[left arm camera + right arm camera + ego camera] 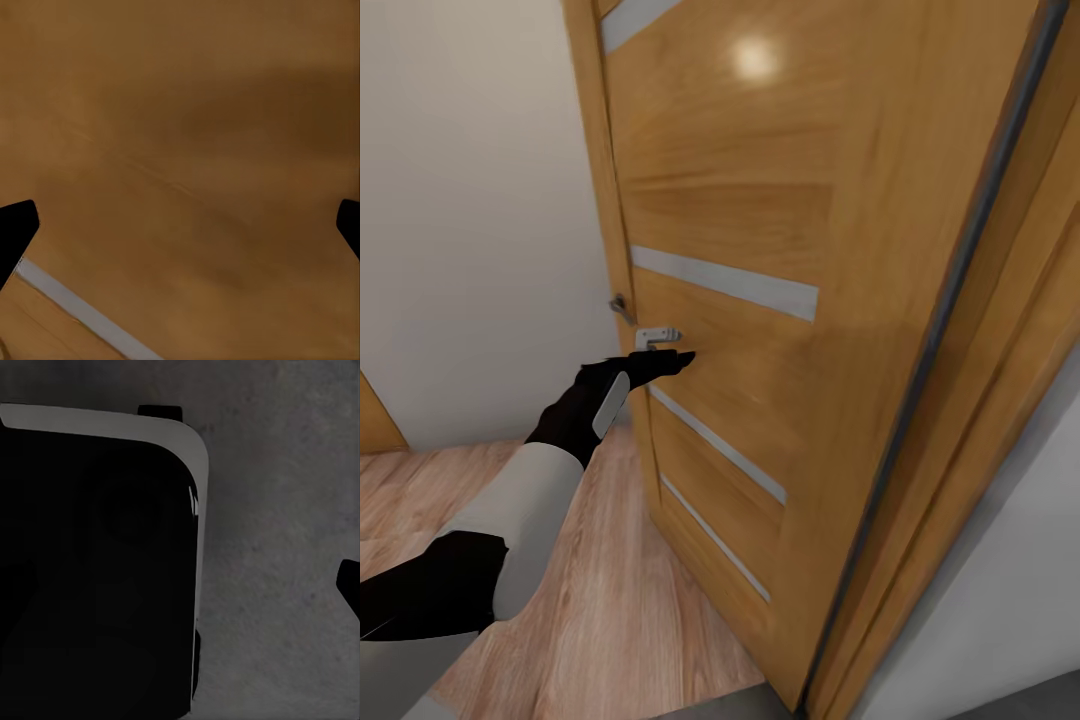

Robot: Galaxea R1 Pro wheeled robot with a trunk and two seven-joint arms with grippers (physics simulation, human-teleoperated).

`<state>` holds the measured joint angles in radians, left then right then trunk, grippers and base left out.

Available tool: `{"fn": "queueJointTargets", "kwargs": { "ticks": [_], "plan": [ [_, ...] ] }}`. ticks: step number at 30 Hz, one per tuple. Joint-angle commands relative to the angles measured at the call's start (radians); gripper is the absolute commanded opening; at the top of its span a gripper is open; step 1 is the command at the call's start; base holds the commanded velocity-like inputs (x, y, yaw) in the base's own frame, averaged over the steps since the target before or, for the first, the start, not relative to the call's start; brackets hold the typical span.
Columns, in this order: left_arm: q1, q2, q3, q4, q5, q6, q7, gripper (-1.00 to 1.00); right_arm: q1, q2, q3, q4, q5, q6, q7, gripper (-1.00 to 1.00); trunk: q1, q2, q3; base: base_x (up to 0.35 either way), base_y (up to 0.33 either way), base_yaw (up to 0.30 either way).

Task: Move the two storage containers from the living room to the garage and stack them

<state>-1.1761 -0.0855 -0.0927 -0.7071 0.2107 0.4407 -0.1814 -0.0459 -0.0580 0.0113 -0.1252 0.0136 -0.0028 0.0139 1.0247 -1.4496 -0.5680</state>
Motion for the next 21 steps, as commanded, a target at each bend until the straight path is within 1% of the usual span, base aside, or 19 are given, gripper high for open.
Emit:
{"fn": "queueJointTargets", "kwargs": {
  "ticks": [1,6,9,14,21],
  "plan": [
    [0.0,0.0,0.001,-0.002,0.006,0.006,0.0,1.0,0.0,0.0,0.001,0.0,0.001,0.0,0.001,1.0,0.0,0.0,-0.001,0.148,0.053,-0.114],
    [0.0,0.0,0.001,-0.003,0.006,0.006,-0.001,1.0,0.0,0.0,0.001,0.0,0.002,0.0,0.001,1.0,0.0,0.0,-0.001,0.11,0.026,-0.166],
    [0.0,0.0,0.001,-0.003,0.006,0.006,-0.001,1.0,0.0,0.0,0.001,0.0,0.001,0.0,0.001,1.0,0.0,0.0,-0.001,0.082,0.043,-0.094],
    [0.0,-0.002,0.001,-0.003,0.006,0.007,0.0,1.0,0.0,0.0,0.001,0.0,0.001,0.0,0.001,1.0,0.0,0.0,-0.001,0.116,0.159,-0.055],
    [0.0,-0.001,0.001,-0.004,0.007,0.007,-0.001,1.0,0.0,0.0,0.001,0.0,0.002,0.0,0.001,1.0,0.0,0.0,-0.001,0.063,0.076,-0.183]
  ]
}}
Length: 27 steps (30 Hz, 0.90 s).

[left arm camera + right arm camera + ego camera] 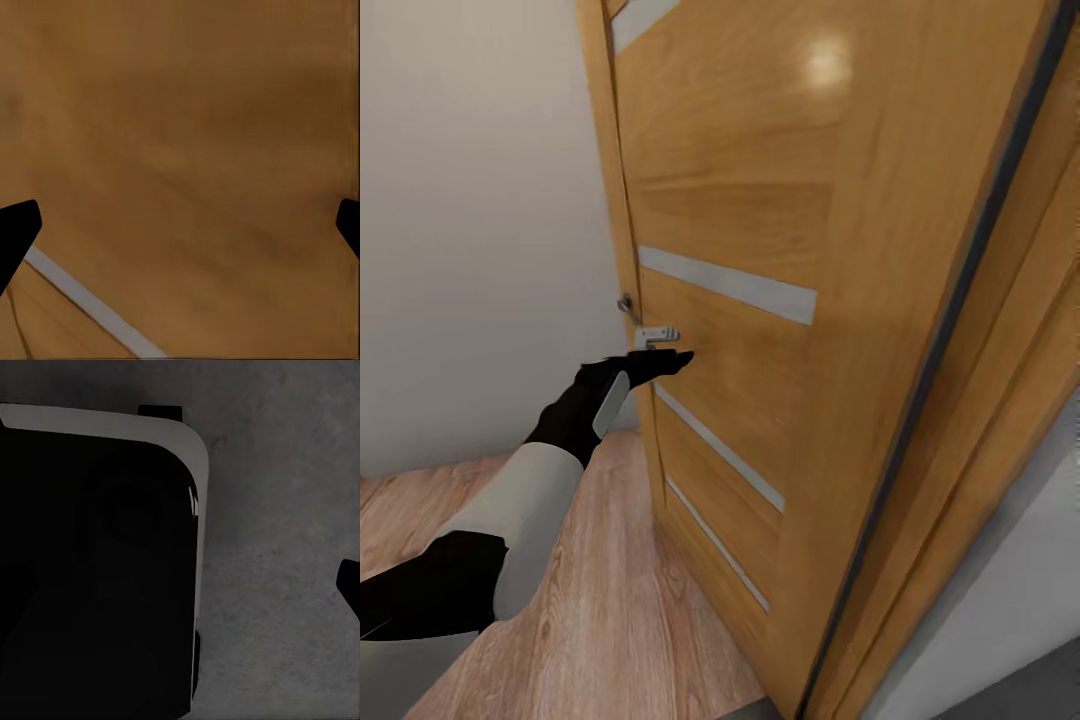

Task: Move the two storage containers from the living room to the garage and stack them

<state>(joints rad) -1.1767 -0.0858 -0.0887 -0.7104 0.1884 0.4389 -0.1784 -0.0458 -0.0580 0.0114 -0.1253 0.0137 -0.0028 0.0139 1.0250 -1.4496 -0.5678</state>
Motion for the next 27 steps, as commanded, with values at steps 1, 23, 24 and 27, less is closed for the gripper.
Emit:
{"fn": "queueJointTargets", "kwargs": {
  "ticks": [1,23,24,27],
  "plan": [
    [0.0,-0.001,-0.003,-0.001,0.029,0.009,-0.004,1.0,0.0,0.0,0.001,0.0,0.001,0.0,0.001,1.0,0.0,0.0,-0.001,0.02,0.03,-0.131],
    [0.0,-0.001,-0.003,-0.002,0.029,0.009,-0.004,1.0,-0.001,0.0,0.001,0.001,0.002,0.0,0.003,1.0,0.0,0.0,-0.001,0.107,0.125,-0.137],
    [0.0,-0.001,-0.003,-0.003,0.029,0.009,-0.004,1.0,0.0,0.0,0.001,0.0,0.002,0.0,0.003,1.0,0.0,0.0,-0.001,0.151,0.189,-0.23],
    [0.0,0.0,-0.003,-0.009,0.029,0.009,-0.004,1.0,-0.001,0.0,0.001,0.0,0.002,0.0,0.003,1.0,0.0,0.0,-0.001,0.094,0.109,-0.195]
  ]
}}
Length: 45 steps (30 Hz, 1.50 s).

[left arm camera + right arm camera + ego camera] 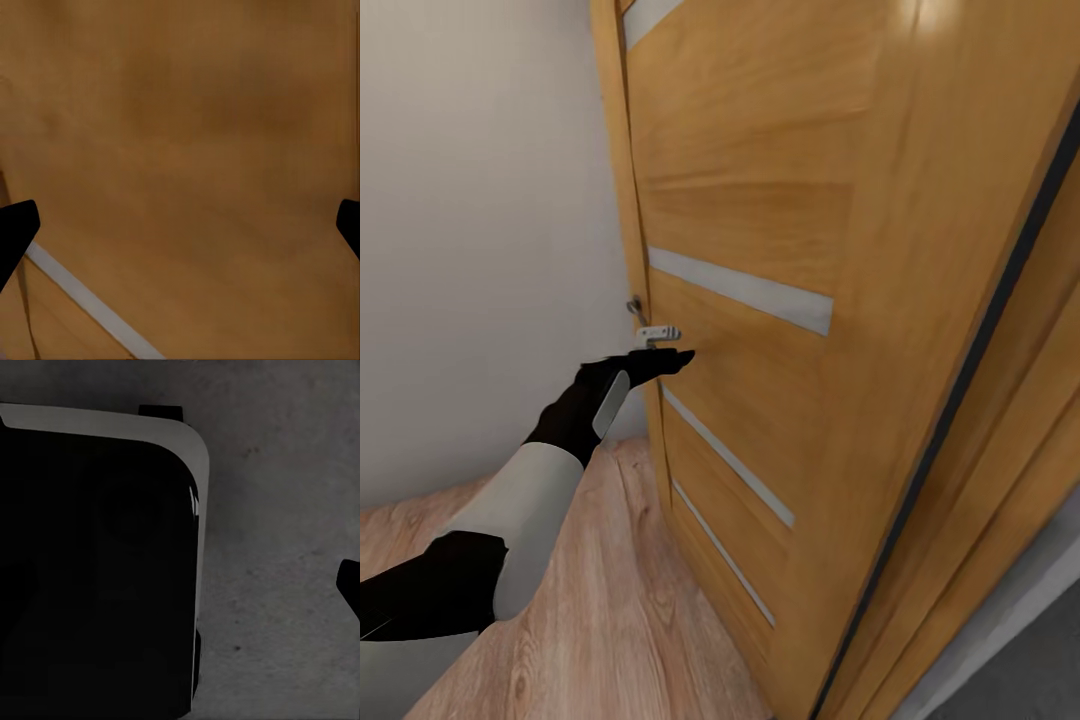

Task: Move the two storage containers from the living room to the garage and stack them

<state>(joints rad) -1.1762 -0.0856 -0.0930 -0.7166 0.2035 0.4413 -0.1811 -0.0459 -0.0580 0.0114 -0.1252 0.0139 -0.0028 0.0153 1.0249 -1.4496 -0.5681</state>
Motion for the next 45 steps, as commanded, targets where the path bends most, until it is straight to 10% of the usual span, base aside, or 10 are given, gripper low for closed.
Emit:
{"fn": "queueJointTargets", "kwargs": {
  "ticks": [1,45],
  "plan": [
    [0.0,0.0,0.001,-0.003,0.014,0.006,-0.001,1.0,-0.001,0.0,0.001,0.0,0.001,0.0,0.002,1.0,0.0,0.0,-0.001,0.059,0.069,-0.127],
    [0.0,0.004,-0.074,-0.032,0.014,0.0,-0.001,1.0,-0.001,0.0,0.001,-0.001,0.001,0.0,0.002,1.0,0.0,0.0,0.001,0.029,0.012,-0.082]
  ]
}}
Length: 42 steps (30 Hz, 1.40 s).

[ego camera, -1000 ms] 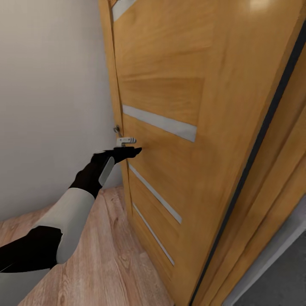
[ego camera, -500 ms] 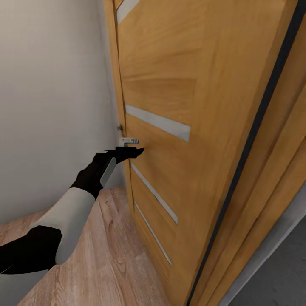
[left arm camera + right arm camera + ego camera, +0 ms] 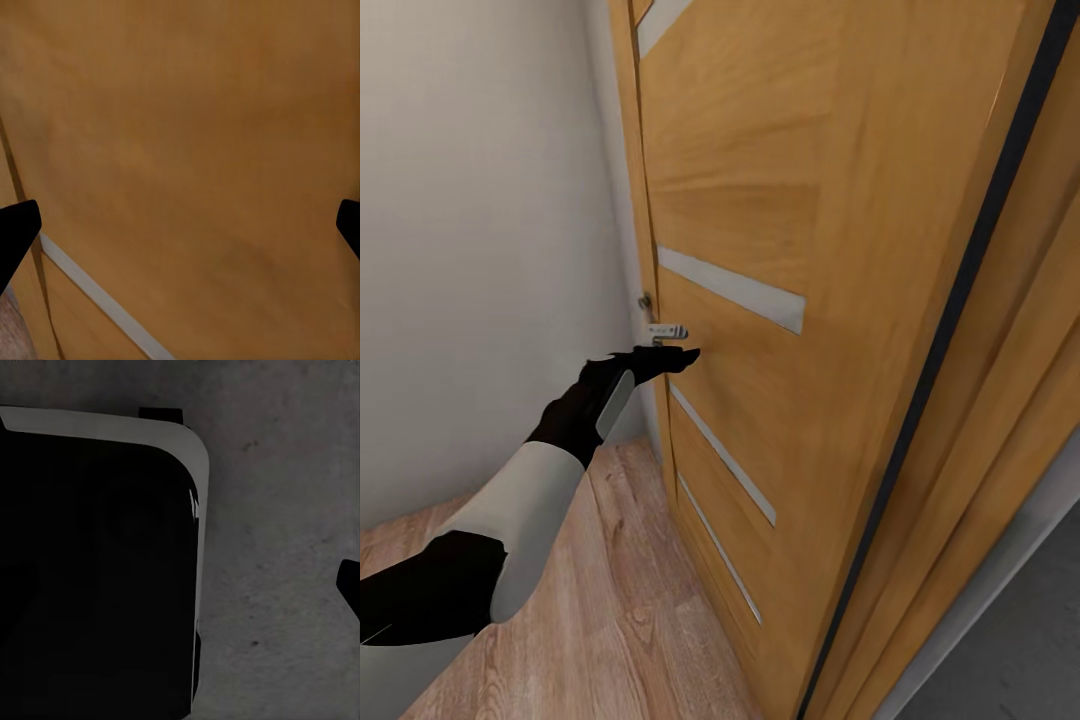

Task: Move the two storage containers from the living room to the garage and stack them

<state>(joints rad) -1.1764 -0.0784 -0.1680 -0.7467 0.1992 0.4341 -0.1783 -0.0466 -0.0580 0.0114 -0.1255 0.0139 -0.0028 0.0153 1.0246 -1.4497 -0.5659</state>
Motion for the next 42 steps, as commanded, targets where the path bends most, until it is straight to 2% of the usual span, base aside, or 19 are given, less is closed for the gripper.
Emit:
{"fn": "queueJointTargets", "kwargs": {
  "ticks": [1,12,25,31,42],
  "plan": [
    [0.0,-0.003,0.001,-0.002,0.019,0.007,-0.004,1.0,0.0,0.0,0.001,0.0,0.001,0.0,0.002,1.0,0.0,0.0,-0.001,0.002,0.0,-0.002],
    [0.0,-0.003,0.001,-0.002,0.019,0.011,-0.004,1.0,0.0,0.0,0.001,0.0,0.001,0.0,0.002,1.0,0.0,0.0,-0.001,0.011,0.0,-0.004],
    [0.0,-0.003,-0.001,-0.003,0.019,0.008,-0.004,1.0,0.0,0.0,0.001,0.0,0.001,0.0,0.002,1.0,0.0,0.0,-0.001,0.029,0.0,-0.097],
    [0.0,-0.002,-0.001,-0.05,0.019,0.012,-0.003,1.0,0.0,0.0,0.001,0.0,0.001,0.0,0.002,1.0,0.0,0.0,-0.001,0.009,0.0,-0.01],
    [0.0,-0.003,-0.001,-0.07,0.018,0.014,-0.002,1.0,0.0,0.0,0.001,0.0,0.001,0.0,0.002,1.0,0.0,0.0,-0.001,-0.178,0.0,-0.001]
  ]
}}
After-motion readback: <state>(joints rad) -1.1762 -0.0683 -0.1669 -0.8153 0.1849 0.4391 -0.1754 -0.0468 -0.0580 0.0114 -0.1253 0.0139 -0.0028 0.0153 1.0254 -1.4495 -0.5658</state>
